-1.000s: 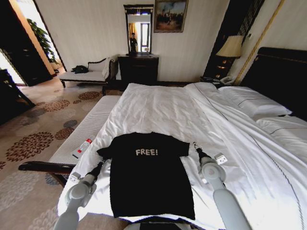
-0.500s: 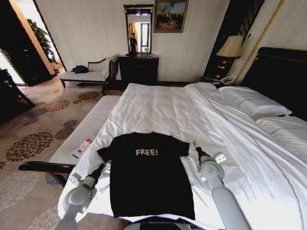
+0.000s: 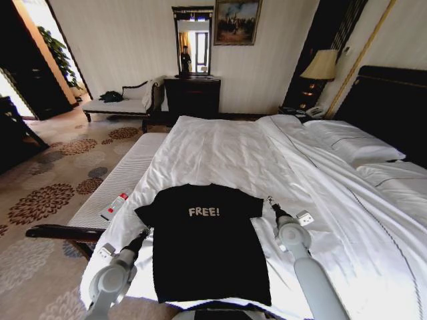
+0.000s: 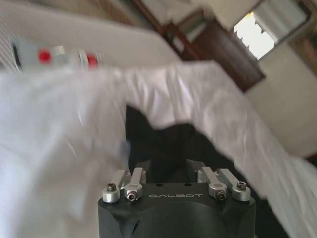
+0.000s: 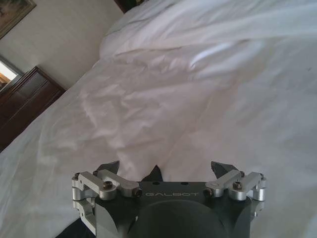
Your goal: Fold the clothes on the bed.
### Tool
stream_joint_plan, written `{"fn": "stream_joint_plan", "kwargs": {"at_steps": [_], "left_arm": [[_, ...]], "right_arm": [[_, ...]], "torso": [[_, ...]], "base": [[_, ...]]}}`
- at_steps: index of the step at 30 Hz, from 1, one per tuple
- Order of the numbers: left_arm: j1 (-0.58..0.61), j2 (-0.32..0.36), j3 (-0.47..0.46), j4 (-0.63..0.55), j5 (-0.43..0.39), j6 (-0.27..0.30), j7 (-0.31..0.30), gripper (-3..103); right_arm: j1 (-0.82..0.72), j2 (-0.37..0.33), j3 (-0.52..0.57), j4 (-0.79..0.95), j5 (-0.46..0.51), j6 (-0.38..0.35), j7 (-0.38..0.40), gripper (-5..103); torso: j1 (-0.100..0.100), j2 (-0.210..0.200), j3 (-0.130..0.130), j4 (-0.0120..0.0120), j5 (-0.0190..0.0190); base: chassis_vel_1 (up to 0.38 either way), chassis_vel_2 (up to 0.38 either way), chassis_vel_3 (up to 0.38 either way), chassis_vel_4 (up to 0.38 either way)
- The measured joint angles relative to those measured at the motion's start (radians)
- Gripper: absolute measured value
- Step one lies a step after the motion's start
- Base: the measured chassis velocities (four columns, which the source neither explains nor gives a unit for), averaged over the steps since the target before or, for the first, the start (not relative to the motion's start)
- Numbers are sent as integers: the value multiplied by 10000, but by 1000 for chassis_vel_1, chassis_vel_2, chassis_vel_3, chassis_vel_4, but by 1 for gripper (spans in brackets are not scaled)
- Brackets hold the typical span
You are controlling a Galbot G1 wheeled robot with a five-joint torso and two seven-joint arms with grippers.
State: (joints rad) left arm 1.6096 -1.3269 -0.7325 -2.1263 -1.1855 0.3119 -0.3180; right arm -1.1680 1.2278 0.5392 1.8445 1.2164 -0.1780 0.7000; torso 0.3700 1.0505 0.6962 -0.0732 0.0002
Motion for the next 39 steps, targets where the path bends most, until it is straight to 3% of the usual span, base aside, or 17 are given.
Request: {"fn": "stream_joint_plan", "kwargs": {"at_steps": [4,6,7,9,14,15,17,20,22,23,27,28,39], "left_arm": [[469,-529,-672,-1028,33,-175,-96,55],[690,-803,-953,-1826,-240,-203,-198,66],[690,-803,-953,-1826,-240,-203,-198,66],[763,-918,-1083,-2477,-516,-175,-314,77],[672,-978,-1175,-3708,-809,14,-656,93],[682,-1029,-1146,-3829,-767,95,-798,97],[755,-1109,-1087,-3858,-758,144,-858,99],[901,-1341,-951,-3858,-773,230,-950,100],[910,-1404,-917,-3857,-783,246,-982,100],[896,-1461,-883,-3847,-851,281,-1039,100],[804,-1453,-876,-3815,-1037,385,-1130,100],[754,-1423,-872,-3808,-1053,428,-1151,100],[556,-1418,-713,-3765,-681,522,-1217,100]], "right_arm": [[82,-1,0,-399,304,-39,-521,100],[213,-43,-48,-843,317,16,-1090,100],[213,-43,-48,-843,317,16,-1090,100],[338,-109,-122,-1167,318,52,-1485,100],[727,-207,-401,-2096,191,58,-2091,103],[936,-188,-529,-2598,-17,90,-2180,95],[1054,-168,-593,-2862,-122,114,-2222,95],[1177,-166,-654,-3239,-307,134,-2315,77],[1183,-180,-662,-3300,-344,135,-2351,77],[1185,-227,-675,-3412,-424,143,-2438,85],[1230,-276,-677,-3612,-536,228,-2659,90],[1264,-275,-679,-3664,-539,269,-2749,99],[1522,-148,-990,-3885,-708,370,-2976,100]], "torso": [[-1,0,0,1,-1],[-1,0,0,1,-1],[-1,0,0,1,-1],[0,0,0,1,1],[0,0,0,-2,3],[0,-1,0,-1,-1],[0,0,0,0,-2],[0,0,1,2,-3],[0,0,0,2,-3],[-1,0,0,2,-3],[0,0,0,2,-3],[0,0,0,2,-3],[0,0,1,-3,-2]], "base": [[0,0,0,0],[0,0,0,0],[0,0,0,0],[0,0,0,0],[0,0,0,0],[0,0,0,0],[0,0,0,0],[0,0,0,0],[0,0,0,0],[0,0,0,0],[0,0,0,0],[0,0,0,0],[0,0,0,0]]}}
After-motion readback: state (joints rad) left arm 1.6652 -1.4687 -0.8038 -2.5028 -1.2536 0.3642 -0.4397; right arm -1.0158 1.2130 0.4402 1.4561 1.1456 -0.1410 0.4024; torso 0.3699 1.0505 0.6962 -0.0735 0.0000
